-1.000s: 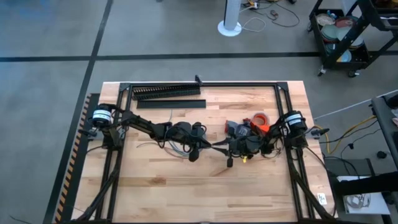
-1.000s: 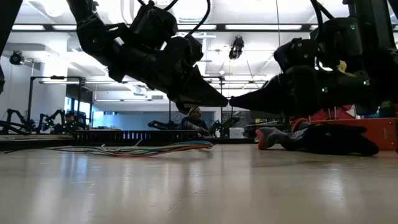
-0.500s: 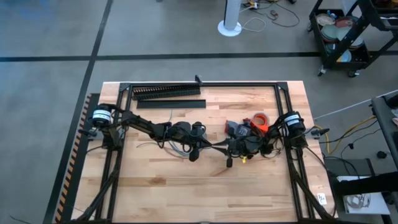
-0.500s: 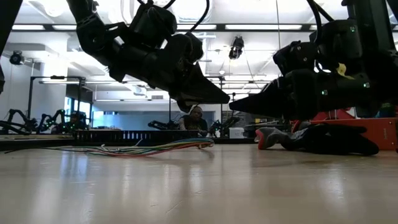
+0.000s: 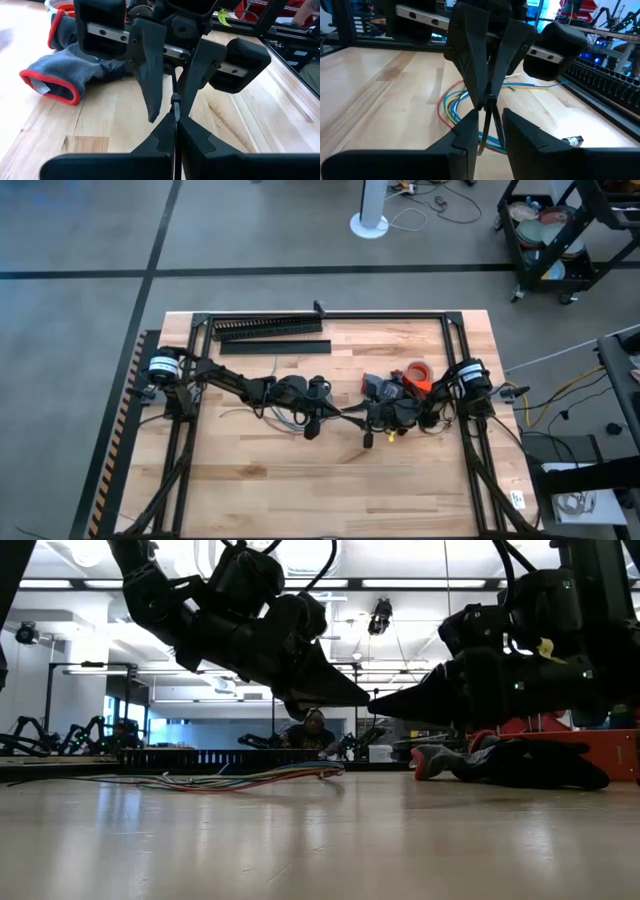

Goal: Ziptie cables
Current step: Wrap the black zip tie on the cable

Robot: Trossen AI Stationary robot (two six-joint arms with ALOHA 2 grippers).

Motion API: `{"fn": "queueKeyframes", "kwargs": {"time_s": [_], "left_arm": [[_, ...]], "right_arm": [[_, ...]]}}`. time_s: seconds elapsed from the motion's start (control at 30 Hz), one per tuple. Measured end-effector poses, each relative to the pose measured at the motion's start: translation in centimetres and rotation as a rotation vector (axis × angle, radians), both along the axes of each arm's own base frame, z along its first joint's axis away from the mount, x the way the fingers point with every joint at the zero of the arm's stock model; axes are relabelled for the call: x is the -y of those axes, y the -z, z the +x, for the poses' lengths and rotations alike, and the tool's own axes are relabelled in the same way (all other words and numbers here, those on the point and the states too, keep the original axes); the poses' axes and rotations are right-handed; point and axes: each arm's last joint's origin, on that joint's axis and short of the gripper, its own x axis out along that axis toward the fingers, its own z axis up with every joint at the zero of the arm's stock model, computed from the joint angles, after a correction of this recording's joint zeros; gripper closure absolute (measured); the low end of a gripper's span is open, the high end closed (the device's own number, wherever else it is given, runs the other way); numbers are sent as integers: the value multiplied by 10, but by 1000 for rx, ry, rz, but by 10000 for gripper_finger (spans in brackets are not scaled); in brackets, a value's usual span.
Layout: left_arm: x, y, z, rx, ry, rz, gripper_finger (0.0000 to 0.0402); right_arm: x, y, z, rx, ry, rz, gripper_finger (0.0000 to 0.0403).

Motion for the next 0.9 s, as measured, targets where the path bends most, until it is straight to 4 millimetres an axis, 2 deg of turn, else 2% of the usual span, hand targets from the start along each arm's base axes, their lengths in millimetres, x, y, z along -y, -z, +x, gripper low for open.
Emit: {"fn": "queueKeyframes", "kwargs": {"time_s": [0.4, 0.6, 0.77, 0.9], "left_arm": [[0, 0, 0, 0, 0, 0, 402], [0, 0, 0, -1, 0, 0, 402], [0, 1, 0, -5, 13, 14, 402], [0, 1, 0, -4, 19, 26, 402]], "right_arm": [[1, -3, -5, 5, 0, 1, 363], [3, 1, -19, -36, 8, 40, 342], [7, -8, -35, -58, 22, 107, 319], [7, -20, -36, -161, 33, 107, 301]]}}
